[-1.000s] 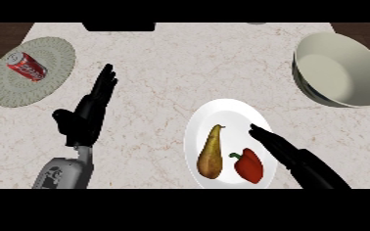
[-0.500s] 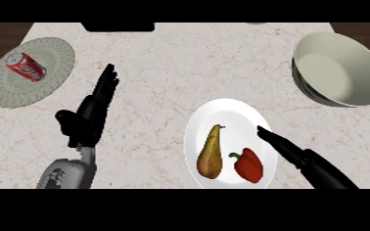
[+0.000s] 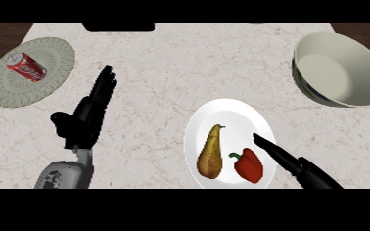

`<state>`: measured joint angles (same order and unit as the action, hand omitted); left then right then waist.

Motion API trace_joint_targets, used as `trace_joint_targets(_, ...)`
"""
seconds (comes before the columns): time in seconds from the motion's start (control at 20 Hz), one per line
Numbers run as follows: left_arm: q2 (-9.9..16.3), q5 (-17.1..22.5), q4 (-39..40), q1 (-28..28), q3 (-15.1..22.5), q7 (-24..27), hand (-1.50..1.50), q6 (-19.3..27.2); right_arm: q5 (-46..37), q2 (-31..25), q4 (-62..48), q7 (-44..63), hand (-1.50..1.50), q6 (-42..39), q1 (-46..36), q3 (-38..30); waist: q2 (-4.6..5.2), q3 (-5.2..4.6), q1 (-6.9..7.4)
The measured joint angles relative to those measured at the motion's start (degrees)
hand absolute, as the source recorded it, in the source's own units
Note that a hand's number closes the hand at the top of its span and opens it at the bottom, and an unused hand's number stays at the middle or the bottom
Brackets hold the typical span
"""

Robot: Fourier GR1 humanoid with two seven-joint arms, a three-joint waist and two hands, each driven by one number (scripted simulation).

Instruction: Pick the bell pepper from the plate and place it in the bowl

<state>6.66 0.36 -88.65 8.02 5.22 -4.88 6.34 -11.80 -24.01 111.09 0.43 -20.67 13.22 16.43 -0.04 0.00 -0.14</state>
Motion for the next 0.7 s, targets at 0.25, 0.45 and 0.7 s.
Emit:
trace_joint_targets(0.25,-1.16,-1.37,-2.63,-0.94,0.8,-2.03,0.0,0.11,-0.32,3.13,-3.4,0.55,-1.5,-1.7,-1.68,-0.7,0.0,0.01,0.1)
trace_joint_targets(0.45,-1.46,-1.46,-0.53,-0.25,-0.73,-0.67,0.0,-0.58,-2.72,5.98,-7.75,-1.57,-1.5,-1.31,-2.74,-0.55,0.02,0.01,0.06)
trace_joint_targets(0.7,-1.43,-1.52,-0.65,-0.87,-1.88,0.1,0.0,-2.03,-5.09,8.27,-11.01,-3.32,-1.5,-1.32,-3.46,-1.29,0.02,0.01,0.07)
